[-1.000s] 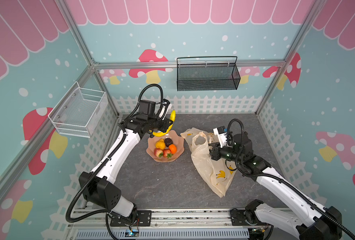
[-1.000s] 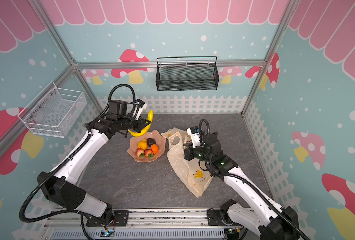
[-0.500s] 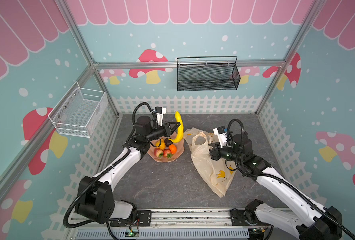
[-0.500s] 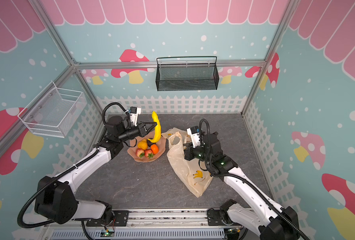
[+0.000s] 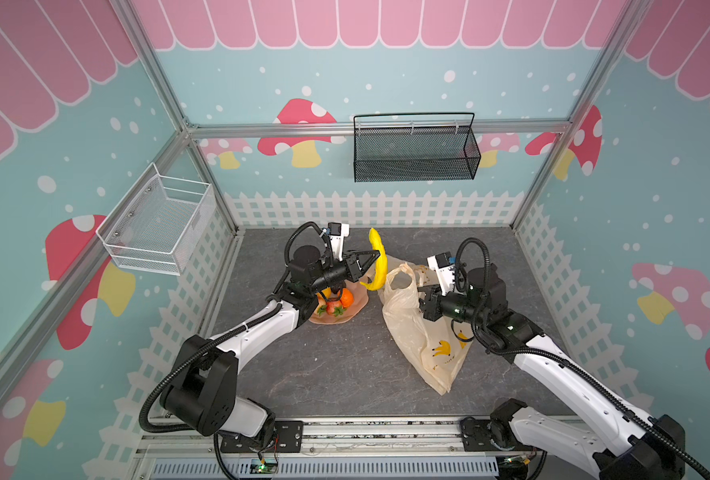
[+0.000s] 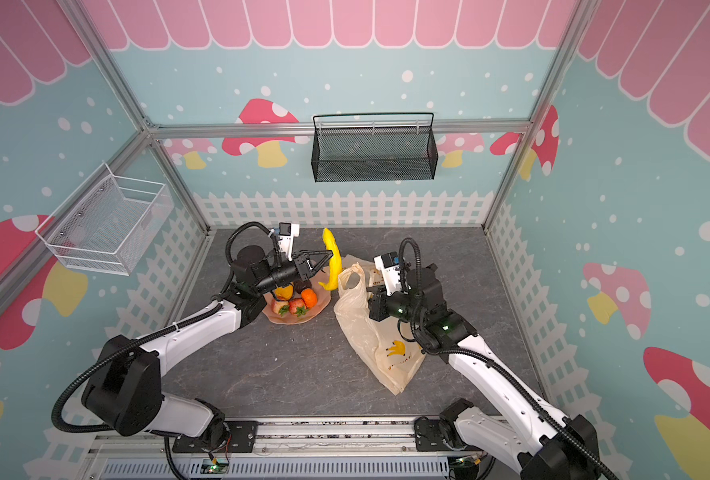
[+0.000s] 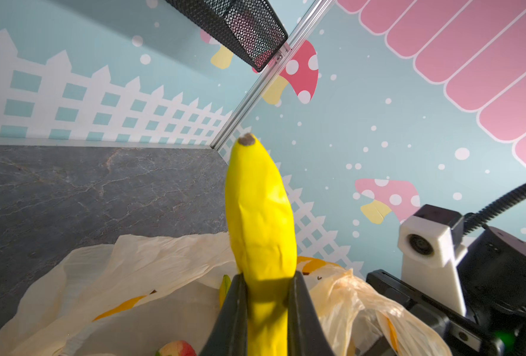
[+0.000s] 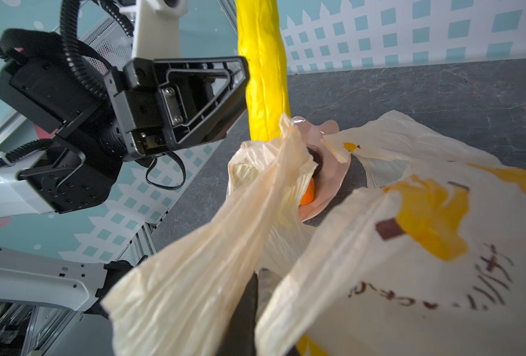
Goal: Place the fruits into the plastic bag
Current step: 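Lift the banana with the left gripper up out of the bowl, then carry the banana with the left gripper into the bag mouth beside the right gripper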
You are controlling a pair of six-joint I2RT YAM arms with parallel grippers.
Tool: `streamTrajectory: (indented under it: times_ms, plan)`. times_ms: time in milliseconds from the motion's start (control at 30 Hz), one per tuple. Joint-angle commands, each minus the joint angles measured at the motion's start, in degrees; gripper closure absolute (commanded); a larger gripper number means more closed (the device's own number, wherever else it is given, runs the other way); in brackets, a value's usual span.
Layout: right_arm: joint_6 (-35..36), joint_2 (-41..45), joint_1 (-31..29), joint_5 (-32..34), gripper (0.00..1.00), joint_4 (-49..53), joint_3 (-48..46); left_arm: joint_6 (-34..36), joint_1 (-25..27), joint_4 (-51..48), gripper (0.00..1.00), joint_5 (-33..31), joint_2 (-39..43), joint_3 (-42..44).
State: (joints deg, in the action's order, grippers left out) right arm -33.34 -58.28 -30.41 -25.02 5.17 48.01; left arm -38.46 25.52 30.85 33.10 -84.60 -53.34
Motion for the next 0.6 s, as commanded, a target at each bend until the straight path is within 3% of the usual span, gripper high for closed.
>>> streamTrajectory:
  times_ms: [0, 400, 567]
  plan:
    - [-0.54, 1.24, -0.21, 0.32, 1.00, -0.27, -0.45, -0.50, 0.22, 3.55, 0.98, -3.36, -1.14, 0.87]
    - [-0.85, 0.80, -0.25, -1.39, 1.00, -1.31, -0.41, -2.03, 3.75, 7.16, 0.99, -5.64, -8.81, -0.86]
    - [-1.23, 0.63, -0.20, -2.05, 1.00, -1.96, -0.53, -1.75, 4.42, 7.21, 0.99, -3.68, -12.74, -3.68]
